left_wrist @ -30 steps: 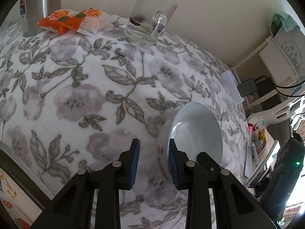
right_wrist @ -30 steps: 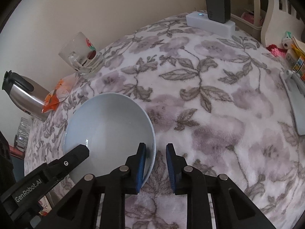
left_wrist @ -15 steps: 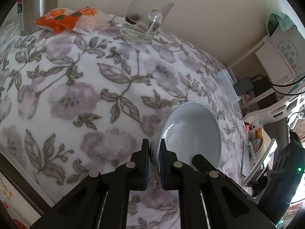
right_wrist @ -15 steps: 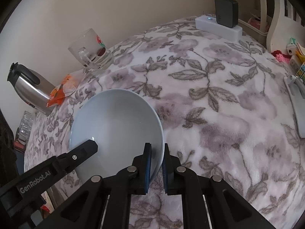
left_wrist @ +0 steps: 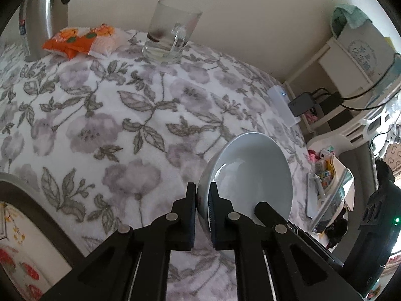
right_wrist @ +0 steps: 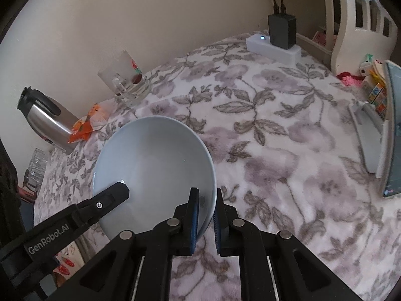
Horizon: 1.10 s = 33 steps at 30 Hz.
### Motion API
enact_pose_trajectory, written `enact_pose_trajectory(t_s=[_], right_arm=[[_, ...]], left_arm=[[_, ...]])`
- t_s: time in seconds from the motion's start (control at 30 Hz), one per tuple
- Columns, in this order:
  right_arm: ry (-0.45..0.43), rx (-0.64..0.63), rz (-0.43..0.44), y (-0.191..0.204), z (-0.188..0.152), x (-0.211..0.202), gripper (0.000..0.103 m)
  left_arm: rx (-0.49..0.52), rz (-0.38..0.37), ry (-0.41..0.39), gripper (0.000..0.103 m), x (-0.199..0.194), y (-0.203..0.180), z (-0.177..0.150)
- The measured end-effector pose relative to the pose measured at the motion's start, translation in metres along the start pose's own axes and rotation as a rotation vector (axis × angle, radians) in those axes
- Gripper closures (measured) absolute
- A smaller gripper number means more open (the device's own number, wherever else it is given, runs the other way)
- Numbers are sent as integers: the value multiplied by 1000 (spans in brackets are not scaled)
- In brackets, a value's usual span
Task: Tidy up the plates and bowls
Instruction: 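Lift the pale round bowl on edge and carry it over the tray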
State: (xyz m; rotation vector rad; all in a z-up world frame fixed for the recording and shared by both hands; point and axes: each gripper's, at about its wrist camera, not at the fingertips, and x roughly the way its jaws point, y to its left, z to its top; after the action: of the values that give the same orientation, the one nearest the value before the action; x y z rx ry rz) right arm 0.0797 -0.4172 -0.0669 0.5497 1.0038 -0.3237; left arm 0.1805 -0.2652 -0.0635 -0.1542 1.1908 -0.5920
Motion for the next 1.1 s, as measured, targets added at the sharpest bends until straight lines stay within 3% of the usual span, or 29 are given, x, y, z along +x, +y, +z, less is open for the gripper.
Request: enact_pose_trajectory(t_s=[0.53,1.1], right_arm=[[-61,-46,25,26,-19,-66,91],[-96,-149,67,77,-56,-120,91]], left_arm=[[32,-37,-63,94,-74,-7,-21],[8,-90,-178,92,-154,26,-54]])
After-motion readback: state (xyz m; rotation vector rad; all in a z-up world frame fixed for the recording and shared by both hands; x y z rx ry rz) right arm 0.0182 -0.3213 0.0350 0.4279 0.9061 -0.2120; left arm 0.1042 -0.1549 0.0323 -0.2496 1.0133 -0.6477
